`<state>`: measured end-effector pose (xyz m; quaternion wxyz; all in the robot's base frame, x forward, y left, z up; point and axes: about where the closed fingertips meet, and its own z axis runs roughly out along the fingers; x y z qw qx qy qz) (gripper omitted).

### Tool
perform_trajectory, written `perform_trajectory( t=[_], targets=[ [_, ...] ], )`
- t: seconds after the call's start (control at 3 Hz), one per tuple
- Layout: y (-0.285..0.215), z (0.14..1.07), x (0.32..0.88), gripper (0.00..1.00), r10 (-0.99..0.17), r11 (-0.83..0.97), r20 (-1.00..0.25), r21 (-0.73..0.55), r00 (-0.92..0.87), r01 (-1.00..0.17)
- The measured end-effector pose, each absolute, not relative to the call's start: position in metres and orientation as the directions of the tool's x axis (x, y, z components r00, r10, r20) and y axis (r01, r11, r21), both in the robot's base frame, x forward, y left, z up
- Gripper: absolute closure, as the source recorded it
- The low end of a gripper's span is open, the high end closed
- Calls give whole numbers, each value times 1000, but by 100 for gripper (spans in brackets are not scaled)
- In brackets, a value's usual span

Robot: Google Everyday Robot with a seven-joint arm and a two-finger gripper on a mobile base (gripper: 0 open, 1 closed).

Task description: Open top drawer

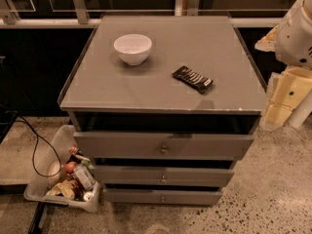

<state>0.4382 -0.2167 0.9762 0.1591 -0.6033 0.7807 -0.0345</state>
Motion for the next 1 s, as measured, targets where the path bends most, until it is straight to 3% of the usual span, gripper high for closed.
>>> perform_trajectory(
  t=[0.67,1.0],
  targets=[
    [-221,959,434,0,-950,257,-245,-256,-195,-932],
    [-229,921,426,0,-929,236,-340,-251,-142,-939]
  ],
)
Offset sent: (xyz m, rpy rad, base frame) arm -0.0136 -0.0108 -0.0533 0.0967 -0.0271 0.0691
